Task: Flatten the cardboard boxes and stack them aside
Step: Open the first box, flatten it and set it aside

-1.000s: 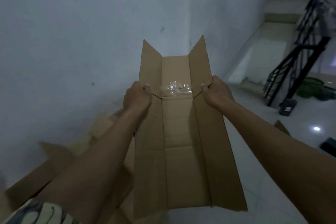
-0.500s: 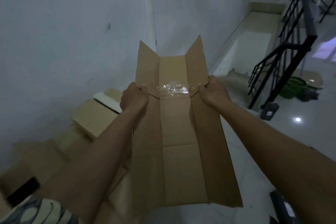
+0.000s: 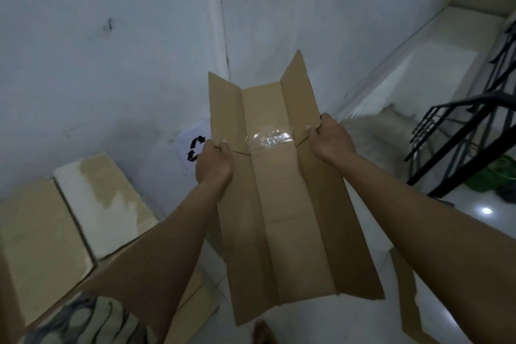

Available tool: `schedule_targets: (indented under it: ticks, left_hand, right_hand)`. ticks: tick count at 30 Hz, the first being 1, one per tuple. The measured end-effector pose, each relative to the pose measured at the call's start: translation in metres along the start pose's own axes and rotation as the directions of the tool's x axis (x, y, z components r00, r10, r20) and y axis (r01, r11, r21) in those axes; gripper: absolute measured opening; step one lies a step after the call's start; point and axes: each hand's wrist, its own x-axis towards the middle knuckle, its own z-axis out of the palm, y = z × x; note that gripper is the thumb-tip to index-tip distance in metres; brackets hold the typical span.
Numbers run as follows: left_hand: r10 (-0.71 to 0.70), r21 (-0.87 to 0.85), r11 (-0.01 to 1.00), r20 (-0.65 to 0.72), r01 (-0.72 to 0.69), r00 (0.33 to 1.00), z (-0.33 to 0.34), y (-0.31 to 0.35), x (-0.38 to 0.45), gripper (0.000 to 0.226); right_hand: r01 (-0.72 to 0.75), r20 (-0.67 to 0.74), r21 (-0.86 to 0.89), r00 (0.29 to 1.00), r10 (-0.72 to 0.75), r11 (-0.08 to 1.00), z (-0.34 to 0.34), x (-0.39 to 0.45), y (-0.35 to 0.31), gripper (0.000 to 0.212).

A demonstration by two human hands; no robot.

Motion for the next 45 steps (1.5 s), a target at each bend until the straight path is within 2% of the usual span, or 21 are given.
schedule_targets:
  ticks: [6,10,15,17,20,24,28,30,36,39,45]
  left_hand:
    - [-0.076,-0.075,0.995,-0.095,0.069,0.993,0.065,0.019,0.042,0.041]
    - [-0.219,-0.063,0.975,-0.108,0.213,0.970,0.107,0.002,0.075,0.040]
    - [-0.359,-0.098,0.933,-0.206,0.346,0.911,0.170,-0.046,0.096,0.033]
    - [-0.457,-0.129,0.889,-0.244,0.439,0.855,0.194,-0.068,0.098,0.035]
    - [-0.569,-0.192,0.822,-0.240,0.536,0.786,0.233,-0.117,0.107,0.039]
    - [-0.650,-0.204,0.760,-0.228,0.617,0.725,0.289,-0.190,0.111,0.038]
    - [-0.746,-0.263,0.666,-0.251,0.698,0.617,0.369,-0.285,0.116,0.045]
    - [-0.762,-0.272,0.647,-0.262,0.712,0.592,0.410,-0.336,0.117,0.044]
    - [-0.771,-0.185,0.628,-0.280,0.756,0.572,0.502,-0.474,0.129,0.045]
    - [-0.757,-0.165,0.636,-0.322,0.754,0.568,0.529,-0.521,0.142,0.043]
    - [-0.680,-0.174,0.712,-0.411,0.680,0.607,0.561,-0.593,0.180,0.035]
  right_hand:
    - [0.053,0.063,0.028,0.997,-0.054,0.998,0.024,0.093,0.023,0.035]
    - [0.106,0.173,0.089,0.978,-0.120,0.990,0.071,0.148,0.036,0.036]
    - [0.157,0.310,0.081,0.934,-0.175,0.984,0.149,0.194,0.066,0.027]
    - [0.170,0.356,0.093,0.915,-0.192,0.981,0.182,0.203,0.081,0.026]
    - [0.157,0.405,0.111,0.894,-0.189,0.981,0.245,0.214,0.104,0.031]
    - [0.134,0.440,0.083,0.884,-0.157,0.988,0.335,0.214,0.143,0.036]
    - [0.118,0.483,0.046,0.867,-0.125,0.992,0.457,0.210,0.203,0.034]
    - [0.118,0.497,0.048,0.859,-0.126,0.992,0.512,0.209,0.237,0.034]
    - [0.149,0.522,0.083,0.836,-0.170,0.985,0.657,0.208,0.314,0.037]
    - [0.174,0.520,0.117,0.828,-0.210,0.978,0.715,0.211,0.331,0.037]
    - [0.157,0.495,0.196,0.836,-0.236,0.968,0.809,0.231,0.347,0.035]
